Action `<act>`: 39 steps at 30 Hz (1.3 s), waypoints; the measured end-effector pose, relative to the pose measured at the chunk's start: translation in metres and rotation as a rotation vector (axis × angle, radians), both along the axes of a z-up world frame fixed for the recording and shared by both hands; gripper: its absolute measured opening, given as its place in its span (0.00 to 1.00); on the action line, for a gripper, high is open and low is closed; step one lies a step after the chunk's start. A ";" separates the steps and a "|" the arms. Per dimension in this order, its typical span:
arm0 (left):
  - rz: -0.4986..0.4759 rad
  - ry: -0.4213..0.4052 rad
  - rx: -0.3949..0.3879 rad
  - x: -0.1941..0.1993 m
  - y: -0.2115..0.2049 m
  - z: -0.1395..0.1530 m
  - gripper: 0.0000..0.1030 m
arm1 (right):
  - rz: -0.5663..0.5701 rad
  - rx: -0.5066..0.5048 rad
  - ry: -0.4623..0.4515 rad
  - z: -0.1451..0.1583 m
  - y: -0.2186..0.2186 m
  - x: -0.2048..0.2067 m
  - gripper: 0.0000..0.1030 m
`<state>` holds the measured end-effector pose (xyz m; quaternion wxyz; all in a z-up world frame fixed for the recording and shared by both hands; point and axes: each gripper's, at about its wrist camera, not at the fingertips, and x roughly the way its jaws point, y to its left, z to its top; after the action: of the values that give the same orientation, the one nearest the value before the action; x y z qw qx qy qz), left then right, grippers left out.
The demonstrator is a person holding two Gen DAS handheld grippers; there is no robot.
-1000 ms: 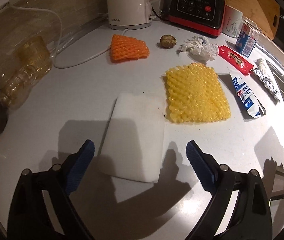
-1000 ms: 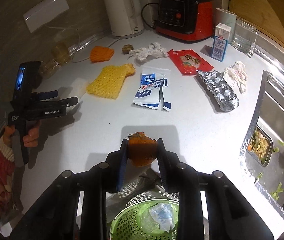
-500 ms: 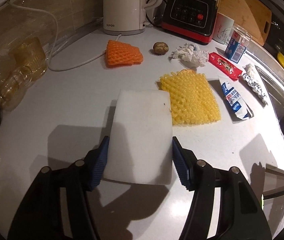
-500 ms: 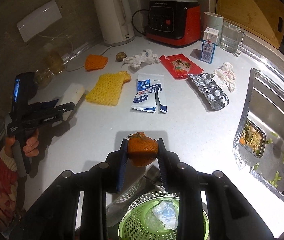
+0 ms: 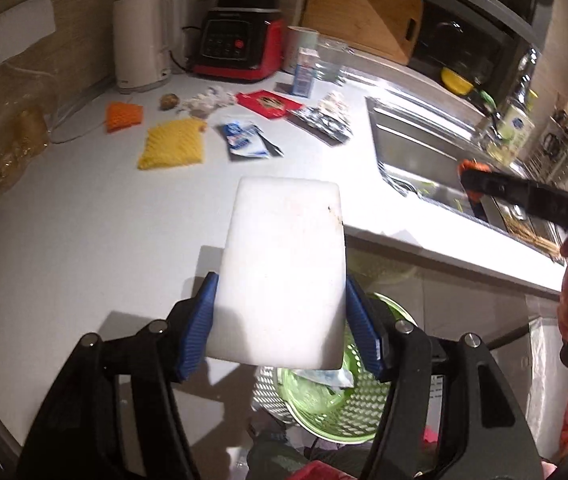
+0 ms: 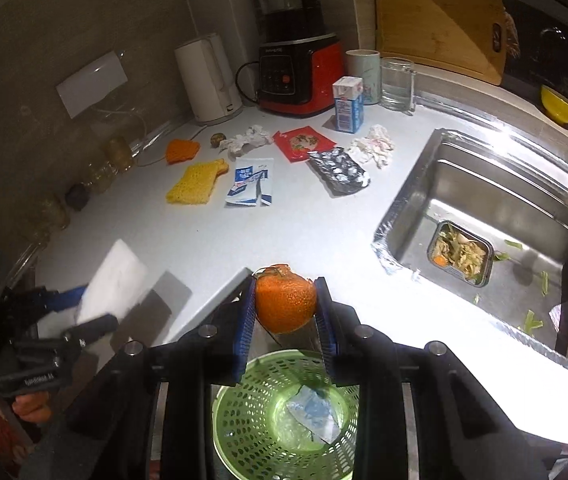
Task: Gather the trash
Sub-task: 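Carry the foam block and orange over the basket and release both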
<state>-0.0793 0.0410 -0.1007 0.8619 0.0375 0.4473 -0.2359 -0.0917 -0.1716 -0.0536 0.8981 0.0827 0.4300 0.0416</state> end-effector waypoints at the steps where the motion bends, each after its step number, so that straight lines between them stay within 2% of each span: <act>1: -0.020 0.009 0.010 -0.011 -0.013 -0.005 0.58 | -0.006 0.005 -0.004 0.000 -0.008 -0.010 0.29; 6: -0.076 0.059 0.065 -0.054 -0.069 -0.036 0.58 | -0.017 0.006 -0.004 0.001 -0.037 -0.060 0.29; 11: -0.042 0.099 0.114 -0.070 -0.097 -0.062 0.59 | 0.000 0.003 0.005 -0.001 -0.053 -0.093 0.30; 15: -0.012 0.123 0.143 -0.076 -0.109 -0.070 0.70 | 0.022 0.006 0.008 -0.003 -0.057 -0.104 0.30; 16: -0.005 0.121 0.147 -0.077 -0.111 -0.069 0.73 | 0.027 0.006 0.009 -0.003 -0.057 -0.106 0.30; 20: 0.017 0.107 0.158 -0.081 -0.118 -0.061 0.76 | 0.052 0.008 0.010 -0.005 -0.057 -0.109 0.30; 25: 0.068 0.071 0.151 -0.085 -0.112 -0.037 0.83 | 0.095 0.015 0.011 -0.010 -0.053 -0.106 0.30; 28: 0.113 0.036 0.158 -0.088 -0.102 -0.019 0.89 | 0.130 0.020 0.031 -0.022 -0.048 -0.101 0.30; 34: 0.206 -0.016 0.177 -0.091 -0.082 0.006 0.92 | 0.215 0.055 0.096 -0.055 -0.030 -0.090 0.30; 36: 0.229 -0.018 0.180 -0.091 -0.076 0.010 0.92 | 0.247 0.048 0.124 -0.064 -0.021 -0.087 0.37; 38: 0.250 -0.022 0.184 -0.090 -0.071 0.012 0.92 | 0.256 0.032 0.137 -0.070 -0.015 -0.085 0.72; 39: 0.259 -0.025 0.186 -0.090 -0.068 0.012 0.92 | 0.252 0.023 0.131 -0.070 -0.014 -0.085 0.76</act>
<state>-0.1689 -0.0270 -0.0882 0.8834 0.0618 0.4577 -0.0799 -0.1771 -0.1852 -0.1237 0.8547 0.0409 0.4941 0.1537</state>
